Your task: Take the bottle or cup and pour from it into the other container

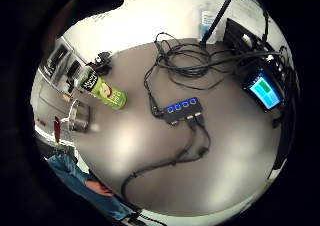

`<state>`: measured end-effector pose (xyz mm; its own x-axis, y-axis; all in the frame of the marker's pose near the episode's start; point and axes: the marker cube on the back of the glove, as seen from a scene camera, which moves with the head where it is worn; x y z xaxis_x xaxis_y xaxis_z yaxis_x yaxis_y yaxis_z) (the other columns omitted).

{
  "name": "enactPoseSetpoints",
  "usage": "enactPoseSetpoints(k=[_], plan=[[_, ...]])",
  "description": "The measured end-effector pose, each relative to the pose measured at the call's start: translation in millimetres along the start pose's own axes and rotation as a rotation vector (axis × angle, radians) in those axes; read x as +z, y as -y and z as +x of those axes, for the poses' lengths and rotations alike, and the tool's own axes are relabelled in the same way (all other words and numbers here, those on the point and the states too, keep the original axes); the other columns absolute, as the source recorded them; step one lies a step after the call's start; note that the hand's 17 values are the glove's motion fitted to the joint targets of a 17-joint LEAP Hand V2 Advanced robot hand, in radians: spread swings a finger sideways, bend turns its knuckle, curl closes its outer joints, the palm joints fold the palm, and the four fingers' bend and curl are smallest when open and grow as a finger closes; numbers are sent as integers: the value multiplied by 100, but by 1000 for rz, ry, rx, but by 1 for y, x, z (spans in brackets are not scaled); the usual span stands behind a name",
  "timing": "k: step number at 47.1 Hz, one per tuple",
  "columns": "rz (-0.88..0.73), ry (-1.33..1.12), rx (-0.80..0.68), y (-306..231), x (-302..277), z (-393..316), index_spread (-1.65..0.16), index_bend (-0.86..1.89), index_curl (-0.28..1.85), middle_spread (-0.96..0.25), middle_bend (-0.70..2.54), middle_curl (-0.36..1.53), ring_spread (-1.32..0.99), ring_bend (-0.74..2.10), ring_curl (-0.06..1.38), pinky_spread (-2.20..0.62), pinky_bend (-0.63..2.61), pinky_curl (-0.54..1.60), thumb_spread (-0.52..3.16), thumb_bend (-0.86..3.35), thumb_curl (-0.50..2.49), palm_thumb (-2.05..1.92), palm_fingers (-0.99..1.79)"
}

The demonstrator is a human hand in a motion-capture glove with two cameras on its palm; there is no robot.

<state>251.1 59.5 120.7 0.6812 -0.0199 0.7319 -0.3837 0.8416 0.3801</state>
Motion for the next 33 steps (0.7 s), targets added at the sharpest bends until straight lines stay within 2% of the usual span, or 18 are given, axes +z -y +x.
enactPoseSetpoints(k=[11, 33], plan=[[69, 179, 29, 8, 45, 13, -26, 11, 18, 10, 22, 33, 11, 54, 30, 23, 73, 29, 94, -3, 34, 49, 13], [-13, 355, 81, 21, 137, 21, -26, 9, 16, 14, 20, 33, 13, 58, 31, 25, 83, 32, 92, -3, 35, 54, 11]])
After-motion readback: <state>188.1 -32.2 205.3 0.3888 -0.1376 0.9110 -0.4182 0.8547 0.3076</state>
